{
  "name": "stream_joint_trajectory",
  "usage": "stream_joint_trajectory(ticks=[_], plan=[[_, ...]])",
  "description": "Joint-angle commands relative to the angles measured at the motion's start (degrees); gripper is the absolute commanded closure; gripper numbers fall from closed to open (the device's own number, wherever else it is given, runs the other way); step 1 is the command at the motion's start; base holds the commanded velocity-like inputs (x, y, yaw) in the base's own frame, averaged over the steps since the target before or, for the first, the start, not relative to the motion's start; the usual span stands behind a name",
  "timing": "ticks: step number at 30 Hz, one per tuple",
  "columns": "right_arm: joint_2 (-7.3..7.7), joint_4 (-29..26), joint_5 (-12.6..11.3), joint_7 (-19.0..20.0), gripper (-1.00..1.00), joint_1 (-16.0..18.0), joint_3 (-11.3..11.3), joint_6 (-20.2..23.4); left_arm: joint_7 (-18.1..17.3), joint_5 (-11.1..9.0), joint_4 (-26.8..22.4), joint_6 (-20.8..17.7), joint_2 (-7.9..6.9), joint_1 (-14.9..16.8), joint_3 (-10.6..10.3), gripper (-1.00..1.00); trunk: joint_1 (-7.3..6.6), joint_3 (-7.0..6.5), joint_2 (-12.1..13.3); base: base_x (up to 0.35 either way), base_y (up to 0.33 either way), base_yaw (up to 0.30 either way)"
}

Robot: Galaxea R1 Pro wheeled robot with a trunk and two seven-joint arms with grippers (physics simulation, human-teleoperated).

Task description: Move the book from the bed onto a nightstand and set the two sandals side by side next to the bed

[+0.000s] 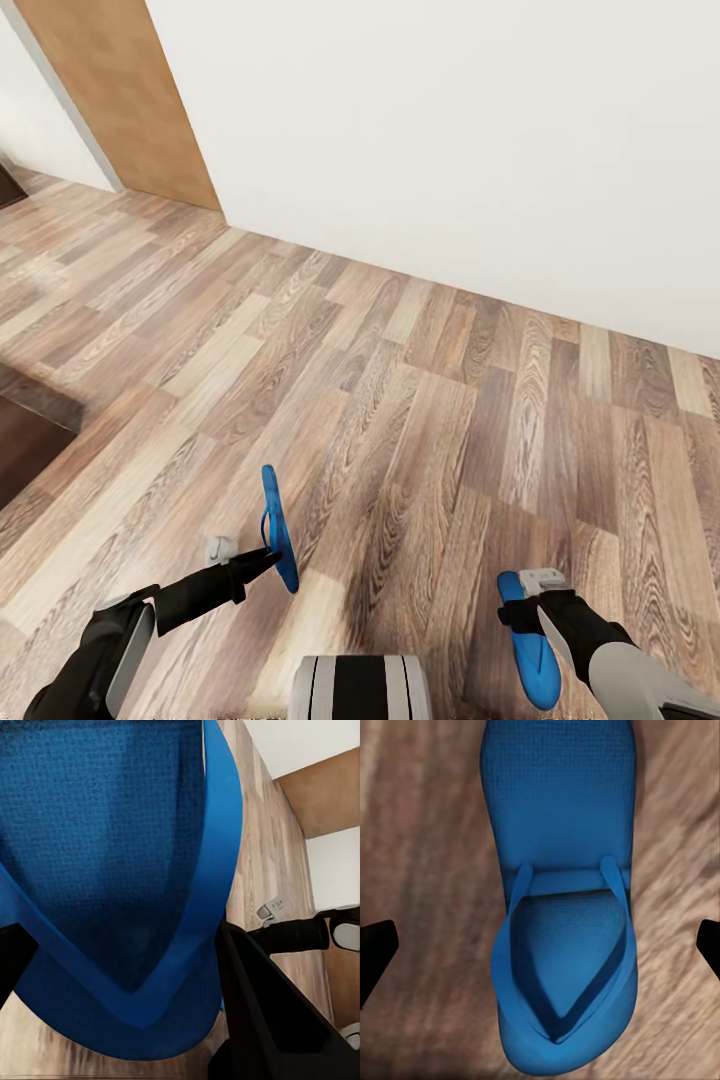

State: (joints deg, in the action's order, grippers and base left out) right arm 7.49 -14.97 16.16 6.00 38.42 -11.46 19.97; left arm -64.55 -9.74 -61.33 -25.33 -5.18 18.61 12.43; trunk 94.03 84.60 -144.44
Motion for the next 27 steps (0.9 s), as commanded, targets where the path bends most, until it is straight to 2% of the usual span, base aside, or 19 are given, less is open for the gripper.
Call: stream_joint_trajectory(ticks=[1, 7, 27], plan=[[-0.02, -0.1, 0.6, 0.4, -1.00, 0.0, -0.4, 0.3, -0.2, -0.2, -0.1, -1.0, -0.04, 0.0, 0.0, 1.00, 0.01, 0.26, 0.0, 0.000, 0.000, 0.000], [-0.04, -0.2, 0.6, 0.4, -1.00, 0.0, -0.5, 0.3, -0.2, -0.2, -0.3, -2.9, -0.01, 0.0, 0.1, 1.00, 0.17, 1.59, -0.1, 0.000, 0.000, 0.000], [0.50, -0.7, 0.5, 0.6, -1.00, 0.0, -0.8, 0.3, -0.2, -0.3, -0.5, -2.9, -0.03, 0.0, 0.2, 1.00, 0.17, 1.59, -0.1, 0.000, 0.000, 0.000]])
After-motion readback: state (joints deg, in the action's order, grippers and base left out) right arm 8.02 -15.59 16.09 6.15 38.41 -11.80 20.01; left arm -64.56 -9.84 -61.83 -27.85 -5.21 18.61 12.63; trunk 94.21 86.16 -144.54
